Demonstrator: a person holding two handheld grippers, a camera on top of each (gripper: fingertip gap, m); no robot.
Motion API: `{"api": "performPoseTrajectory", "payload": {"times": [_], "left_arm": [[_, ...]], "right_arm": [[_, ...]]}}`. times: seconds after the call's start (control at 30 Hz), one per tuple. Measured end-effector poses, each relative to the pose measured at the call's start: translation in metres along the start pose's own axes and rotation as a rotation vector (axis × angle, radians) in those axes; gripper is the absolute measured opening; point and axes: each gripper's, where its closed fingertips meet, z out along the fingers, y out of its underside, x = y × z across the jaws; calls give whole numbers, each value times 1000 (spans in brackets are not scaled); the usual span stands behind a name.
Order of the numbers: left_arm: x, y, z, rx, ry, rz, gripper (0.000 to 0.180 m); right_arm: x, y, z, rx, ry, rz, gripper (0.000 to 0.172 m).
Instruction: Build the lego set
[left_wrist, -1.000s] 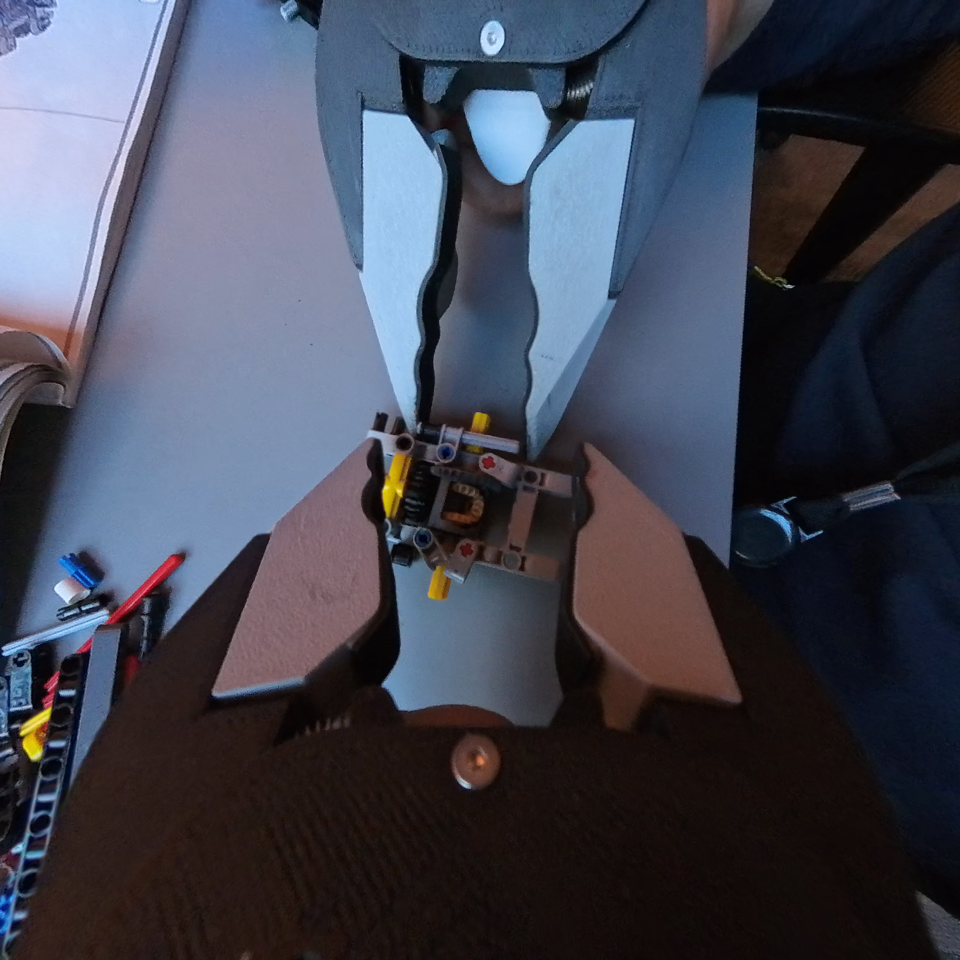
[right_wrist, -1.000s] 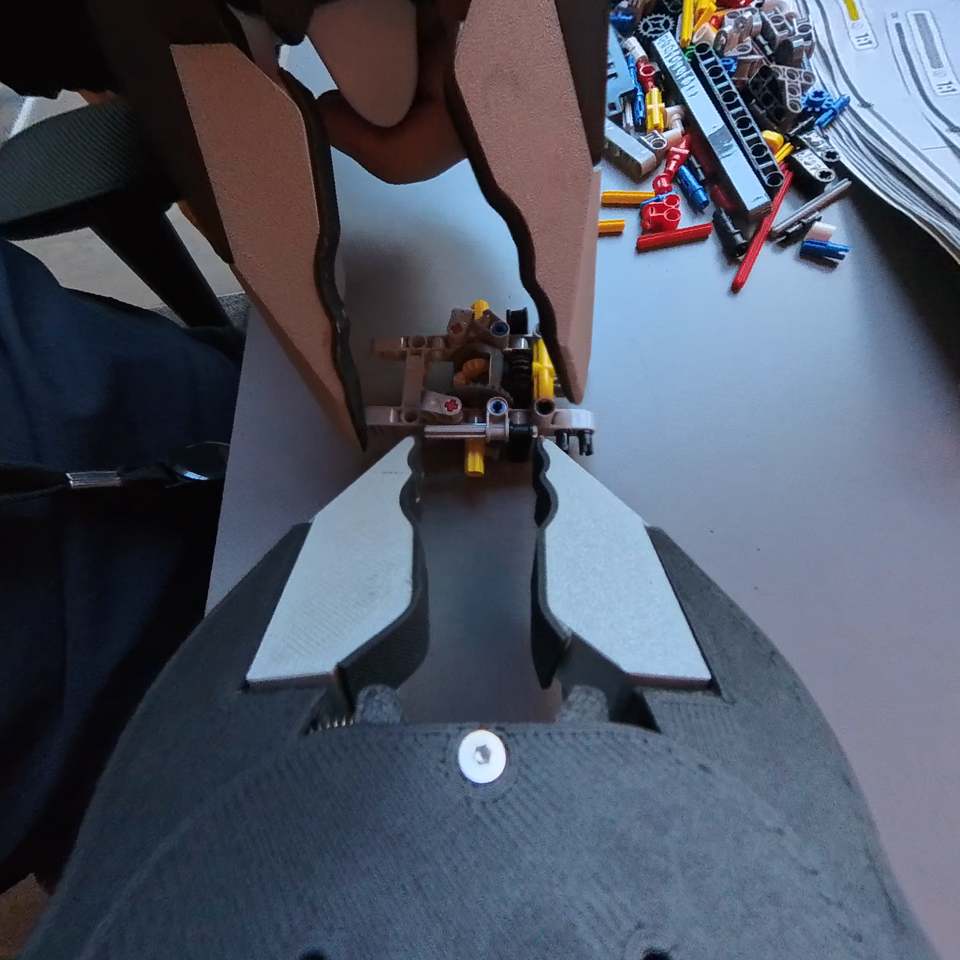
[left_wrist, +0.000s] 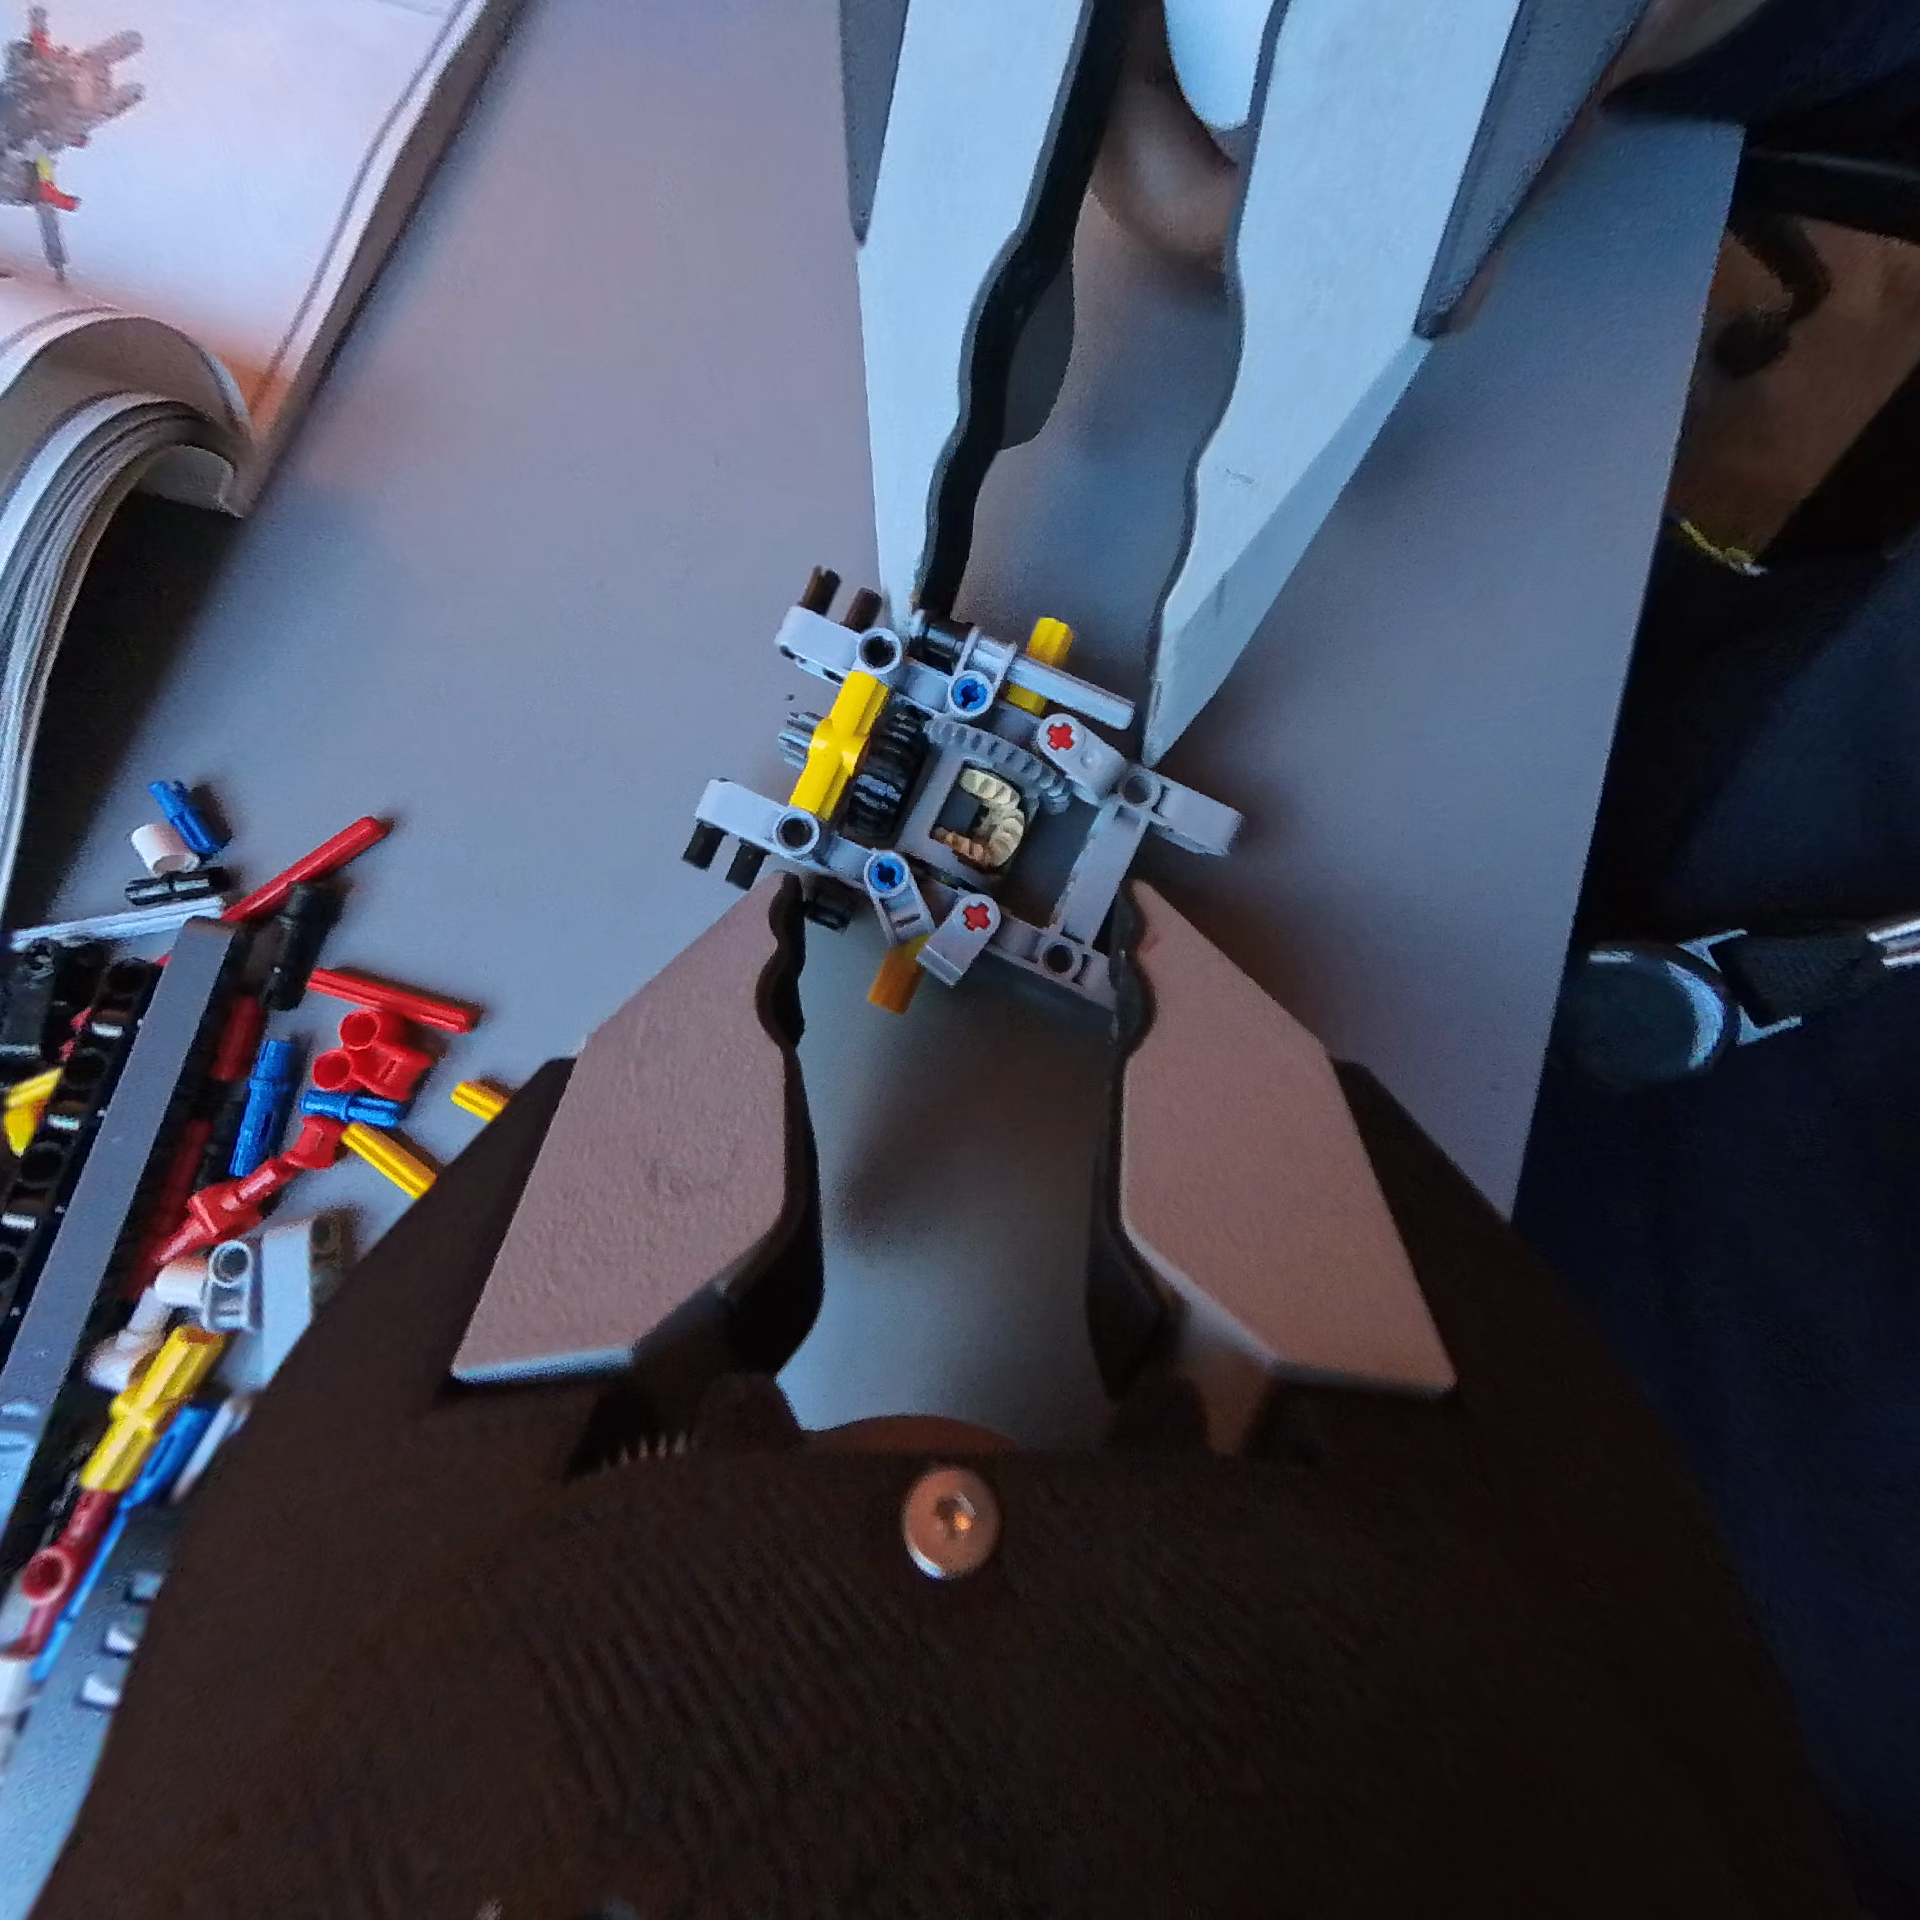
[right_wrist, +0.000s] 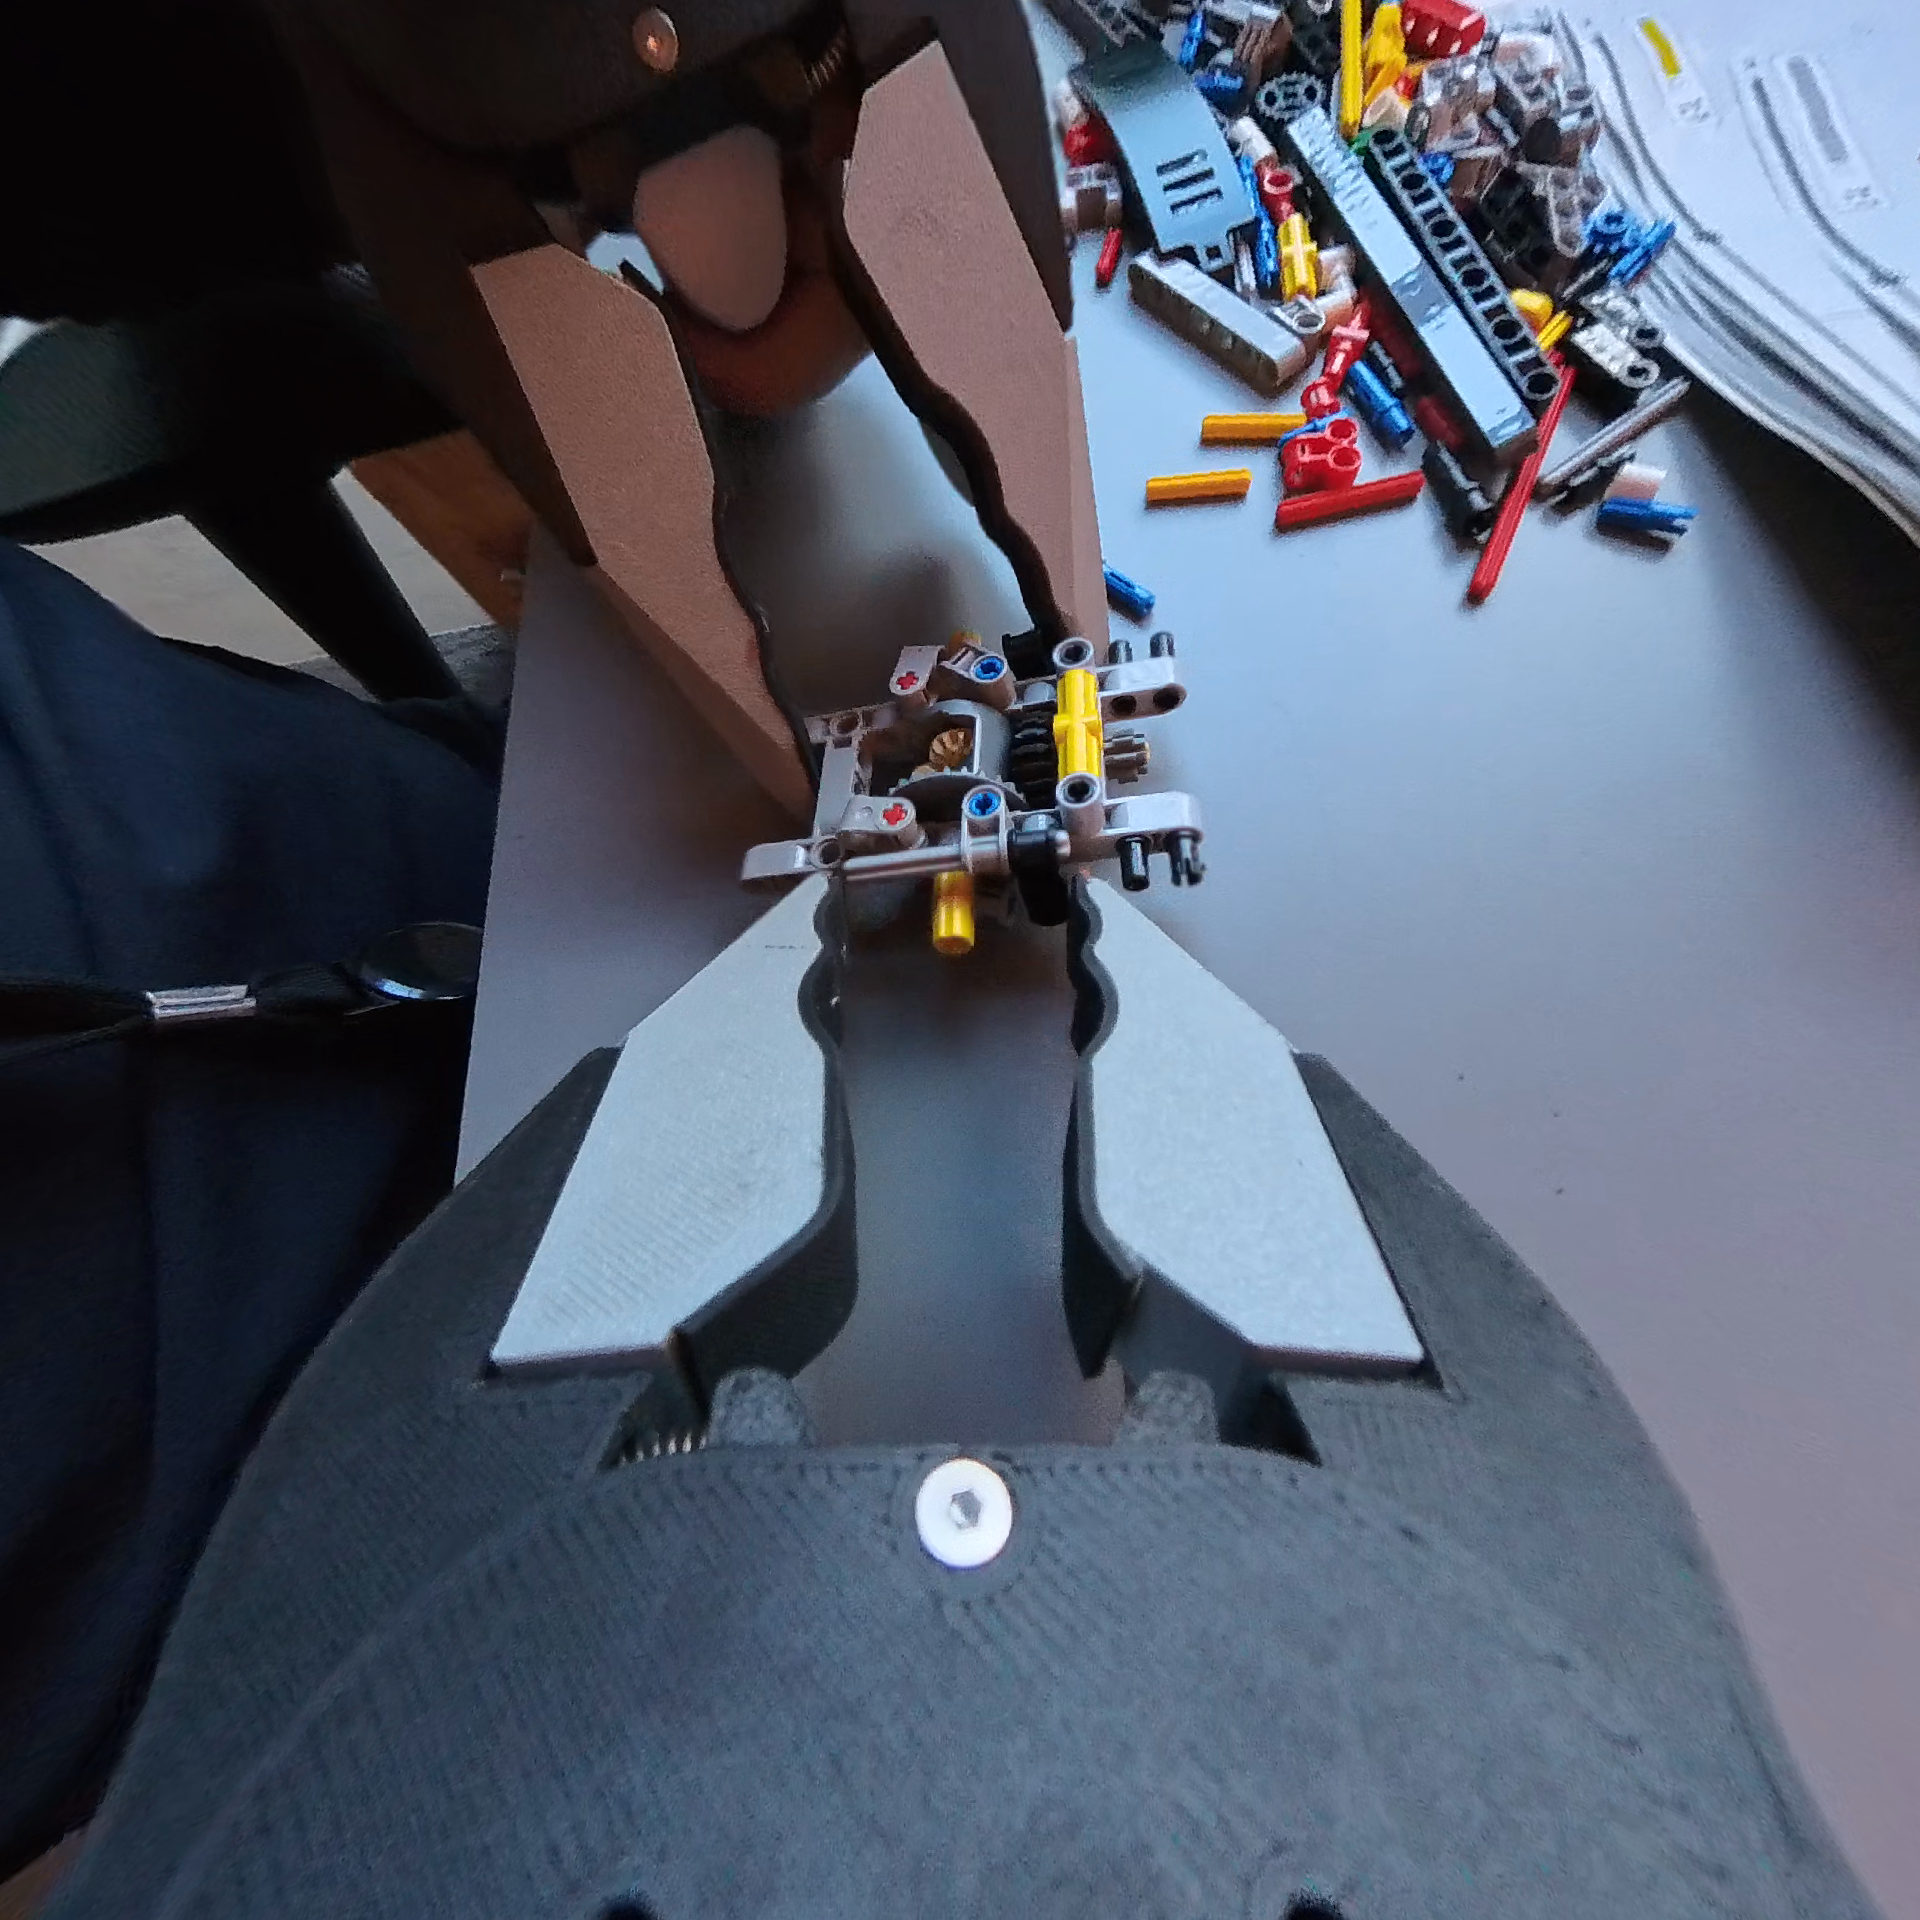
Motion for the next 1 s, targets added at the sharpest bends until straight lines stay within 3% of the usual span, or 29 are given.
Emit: {"api": "performPoseTrajectory", "payload": {"times": [0.1,0.27,0.63,1.0], "left_arm": [[0,-1,-1,27,-42,10,57],[2,-2,-2,34,-79,37,57],[4,1,-2,28,11,-53,57],[1,1,-1,26,-30,-57,57]], "right_arm": [[-2,-6,-3,44,-1,-34,45],[-4,-13,-8,96,3,-65,39],[-3,-16,-7,102,96,-241,36],[-1,-17,-6,108,40,-130,37]]}}
